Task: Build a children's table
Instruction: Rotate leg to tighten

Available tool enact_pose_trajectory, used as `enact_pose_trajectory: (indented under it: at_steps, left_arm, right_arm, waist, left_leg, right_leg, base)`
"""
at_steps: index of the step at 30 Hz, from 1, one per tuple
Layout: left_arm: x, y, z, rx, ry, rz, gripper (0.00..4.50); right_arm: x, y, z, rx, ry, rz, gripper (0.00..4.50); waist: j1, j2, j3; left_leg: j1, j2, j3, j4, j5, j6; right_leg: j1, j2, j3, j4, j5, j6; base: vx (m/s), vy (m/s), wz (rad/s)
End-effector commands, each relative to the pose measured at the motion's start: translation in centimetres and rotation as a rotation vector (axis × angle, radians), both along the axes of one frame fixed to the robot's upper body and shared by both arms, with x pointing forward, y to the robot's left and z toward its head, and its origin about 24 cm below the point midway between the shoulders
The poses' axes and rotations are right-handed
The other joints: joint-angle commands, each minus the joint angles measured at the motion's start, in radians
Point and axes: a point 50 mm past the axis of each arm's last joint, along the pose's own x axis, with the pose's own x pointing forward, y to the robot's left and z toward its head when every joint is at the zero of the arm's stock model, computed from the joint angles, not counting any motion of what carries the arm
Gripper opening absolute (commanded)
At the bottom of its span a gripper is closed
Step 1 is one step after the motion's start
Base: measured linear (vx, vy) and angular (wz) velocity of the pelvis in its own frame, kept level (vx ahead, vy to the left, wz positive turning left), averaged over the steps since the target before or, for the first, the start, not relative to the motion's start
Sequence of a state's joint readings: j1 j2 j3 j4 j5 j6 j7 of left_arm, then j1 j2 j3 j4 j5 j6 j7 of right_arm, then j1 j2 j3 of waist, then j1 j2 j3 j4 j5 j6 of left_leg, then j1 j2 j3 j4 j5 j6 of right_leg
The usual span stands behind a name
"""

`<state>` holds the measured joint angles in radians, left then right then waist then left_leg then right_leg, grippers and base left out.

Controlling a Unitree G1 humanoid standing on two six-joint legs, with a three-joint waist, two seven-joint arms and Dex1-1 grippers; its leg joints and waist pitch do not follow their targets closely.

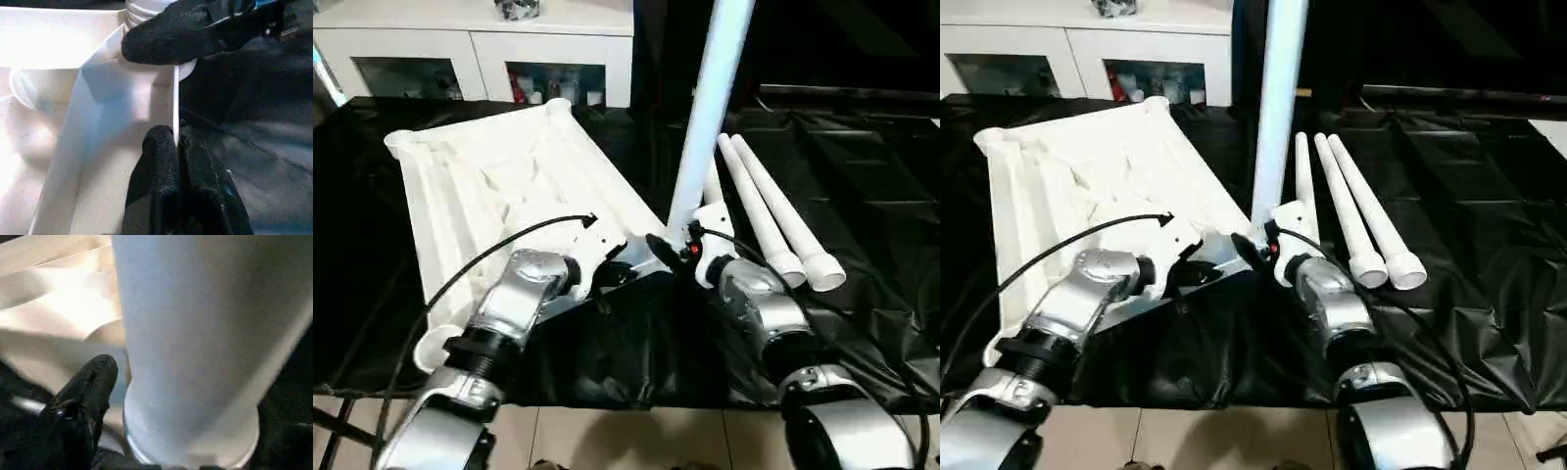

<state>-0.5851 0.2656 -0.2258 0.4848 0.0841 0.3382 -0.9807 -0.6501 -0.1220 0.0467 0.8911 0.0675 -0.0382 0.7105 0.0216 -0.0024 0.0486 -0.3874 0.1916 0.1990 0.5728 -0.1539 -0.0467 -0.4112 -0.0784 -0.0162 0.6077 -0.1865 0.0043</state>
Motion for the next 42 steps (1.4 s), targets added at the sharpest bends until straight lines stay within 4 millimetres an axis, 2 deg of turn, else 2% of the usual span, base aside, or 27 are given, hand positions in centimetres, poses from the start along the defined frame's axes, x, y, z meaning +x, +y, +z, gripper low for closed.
enact_pose_trajectory:
  at_steps: [1,4,5,7,9,14,15,22,25,28,29,30,32,33,34,35,37,38,40,42]
  left_arm:
    - [-0.6,-1.5,1.0,-0.092,-0.018,-0.132,0.00]
    - [-1.0,-1.1,1.2,-0.099,-0.002,-0.197,0.00]
    - [-1.3,-0.4,1.3,-0.086,0.020,-0.266,0.00]
    - [-1.4,0.0,1.3,-0.070,0.031,-0.285,0.00]
    - [-1.3,0.4,1.2,-0.051,0.042,-0.300,0.00]
    - [-1.3,0.9,1.2,-0.023,0.064,-0.337,0.00]
    - [-1.3,0.9,1.2,-0.022,0.064,-0.338,0.00]
    - [-1.5,1.3,1.1,-0.015,0.086,-0.364,0.00]
    - [-1.4,1.2,1.0,-0.032,0.073,-0.308,0.00]
    - [-0.4,0.6,0.8,-0.040,0.027,-0.153,0.00]
    - [-0.2,0.3,0.7,-0.043,0.016,-0.103,0.00]
    - [0.3,-0.3,0.6,-0.058,0.006,-0.018,0.00]
    - [0.6,-1.4,0.5,-0.081,0.005,0.098,0.00]
    - [0.6,-1.4,0.5,-0.081,0.005,0.098,0.00]
    - [0.7,-1.9,0.4,-0.088,0.007,0.136,0.00]
    - [0.7,-2.2,0.4,-0.091,0.007,0.152,0.00]
    - [0.8,-2.9,0.4,-0.091,-0.002,0.186,0.00]
    - [0.8,-3.2,0.4,-0.091,-0.005,0.200,0.00]
    - [0.7,-3.6,0.4,-0.088,-0.014,0.201,0.00]
    - [0.7,-3.8,0.5,-0.091,-0.017,0.196,0.00]
  right_arm:
    - [-1.3,1.0,-0.9,-0.010,0.043,0.164,3.81]
    - [-1.6,0.2,-0.6,-0.016,0.037,0.252,3.81]
    - [-2.3,-0.5,-0.2,-0.020,0.049,0.390,3.81]
    - [-2.7,-0.8,0.0,-0.025,0.062,0.449,3.81]
    - [-3.0,-1.1,0.1,-0.027,0.083,0.511,3.81]
    - [-3.4,-1.3,0.1,-0.028,0.120,0.576,3.39]
    - [-3.4,-1.3,0.1,-0.027,0.121,0.577,3.39]
    - [-4.3,-0.8,-0.4,-0.007,0.166,0.637,2.85]
    - [-4.1,-0.4,-0.8,-0.002,0.141,0.561,2.76]
    - [-2.8,0.1,-1.8,-0.041,0.117,0.314,2.72]
    - [-2.5,0.3,-2.2,-0.046,0.120,0.238,2.72]
    - [-2.0,0.6,-2.7,-0.056,0.130,0.116,2.72]
    - [-1.3,1.6,-3.2,-0.042,0.151,-0.063,2.72]
    - [-1.3,1.6,-3.2,-0.042,0.151,-0.063,2.72]
    - [-1.2,1.9,-3.3,-0.031,0.166,-0.112,2.71]
    - [-1.1,2.1,-3.3,-0.026,0.175,-0.141,2.71]
    - [-0.9,2.6,-3.4,-0.029,0.186,-0.204,2.70]
    - [-0.8,3.0,-3.2,-0.026,0.179,-0.220,2.70]
    - [-0.7,3.5,-3.0,-0.009,0.169,-0.224,2.70]
    - [-0.5,3.6,-2.8,0.012,0.164,-0.235,3.40]
  waist:
    - [0.002,-0.006,-0.062]
    - [0.011,-0.007,-0.064]
    - [0.015,-0.006,-0.063]
    - [0.021,-0.004,-0.061]
    - [0.027,-0.008,-0.061]
    - [0.036,-0.006,-0.058]
    - [0.037,-0.011,-0.059]
    - [0.042,-0.012,-0.061]
    - [0.041,-0.012,-0.060]
    - [0.028,-0.010,-0.052]
    - [0.020,-0.013,-0.049]
    - [0.014,-0.012,-0.050]
    - [-0.001,-0.012,-0.048]
    - [-0.006,-0.011,-0.049]
    - [-0.003,-0.011,-0.049]
    - [-0.006,-0.011,-0.049]
    - [-0.005,-0.009,-0.053]
    - [-0.005,-0.013,-0.054]
    - [-0.005,-0.012,-0.056]
    - [-0.003,-0.010,-0.058]
  left_leg:
    - [0.018,0.032,-0.015,-0.062,-0.313,0.035]
    - [0.017,0.033,-0.013,-0.058,-0.266,0.055]
    - [0.017,0.033,-0.012,-0.058,-0.256,0.063]
    - [0.017,0.036,-0.009,-0.058,-0.250,0.070]
    - [0.020,0.038,-0.008,-0.058,-0.260,0.068]
    - [0.025,0.040,-0.010,-0.062,-0.292,0.037]
    - [0.025,0.040,-0.011,-0.061,-0.289,0.034]
    - [0.023,0.039,-0.009,-0.059,-0.255,0.041]
    - [0.022,0.038,-0.010,-0.059,-0.259,0.036]
    - [0.026,0.035,-0.016,-0.067,-0.329,0.000]
    - [0.030,0.034,-0.018,-0.067,-0.369,-0.019]
    - [0.029,0.033,-0.024,-0.069,-0.389,-0.031]
    - [0.031,0.031,-0.027,-0.070,-0.419,-0.043]
    - [0.033,0.031,-0.027,-0.068,-0.424,-0.043]
    - [0.035,0.030,-0.028,-0.066,-0.429,-0.038]
    - [0.036,0.029,-0.025,-0.065,-0.435,-0.032]
    - [0.031,0.029,-0.026,-0.066,-0.421,-0.023]
    - [0.029,0.029,-0.024,-0.066,-0.414,-0.017]
    - [0.025,0.028,-0.022,-0.065,-0.392,-0.004]
    - [0.023,0.028,-0.020,-0.064,-0.373,0.004]
  right_leg:
    - [0.037,-0.044,0.023,-0.083,-0.235,-0.213]
    - [0.043,-0.045,0.022,-0.075,-0.165,-0.238]
    - [0.044,-0.043,0.021,-0.074,-0.147,-0.244]
    - [0.043,-0.040,0.019,-0.070,-0.139,-0.249]
    - [0.042,-0.041,0.019,-0.071,-0.158,-0.253]
    - [0.035,-0.046,0.022,-0.075,-0.232,-0.240]
    - [0.036,-0.047,0.022,-0.073,-0.233,-0.239]
    - [0.038,-0.046,0.022,-0.069,-0.187,-0.241]
    - [0.037,-0.048,0.022,-0.069,-0.198,-0.241]
    - [0.029,-0.051,0.024,-0.081,-0.318,-0.217]
    - [0.025,-0.054,0.023,-0.088,-0.396,-0.199]
    - [0.028,-0.055,0.022,-0.093,-0.446,-0.180]
    - [0.021,-0.052,0.020,-0.097,-0.488,-0.166]
    - [0.019,-0.052,0.021,-0.099,-0.496,-0.159]
    - [0.017,-0.053,0.020,-0.104,-0.506,-0.154]
    - [0.014,-0.050,0.022,-0.106,-0.502,-0.152]
    - [0.017,-0.049,0.022,-0.103,-0.470,-0.149]
    - [0.019,-0.046,0.021,-0.102,-0.441,-0.152]
    - [0.022,-0.046,0.022,-0.098,-0.397,-0.157]
    - [0.023,-0.045,0.023,-0.095,-0.358,-0.164]
  base:
    - [0.000,0.000,0.00]
    - [0.000,0.000,0.00]
    - [0.000,0.000,0.00]
    - [0.000,0.000,0.00]
    - [0.000,0.000,0.00]
    - [0.000,0.000,0.00]
    - [0.000,0.000,0.00]
    - [0.000,0.000,0.00]
    - [0.000,0.000,0.00]
    - [0.000,0.000,0.00]
    - [0.000,0.000,0.00]
    - [0.000,0.000,0.00]
    - [0.000,0.000,0.00]
    - [0.000,0.000,0.00]
    - [0.000,0.000,0.00]
    - [0.000,0.000,0.00]
    - [0.000,0.000,0.00]
    - [0.000,0.000,0.00]
    - [0.000,0.000,0.00]
    - [0.000,0.000,0.00]
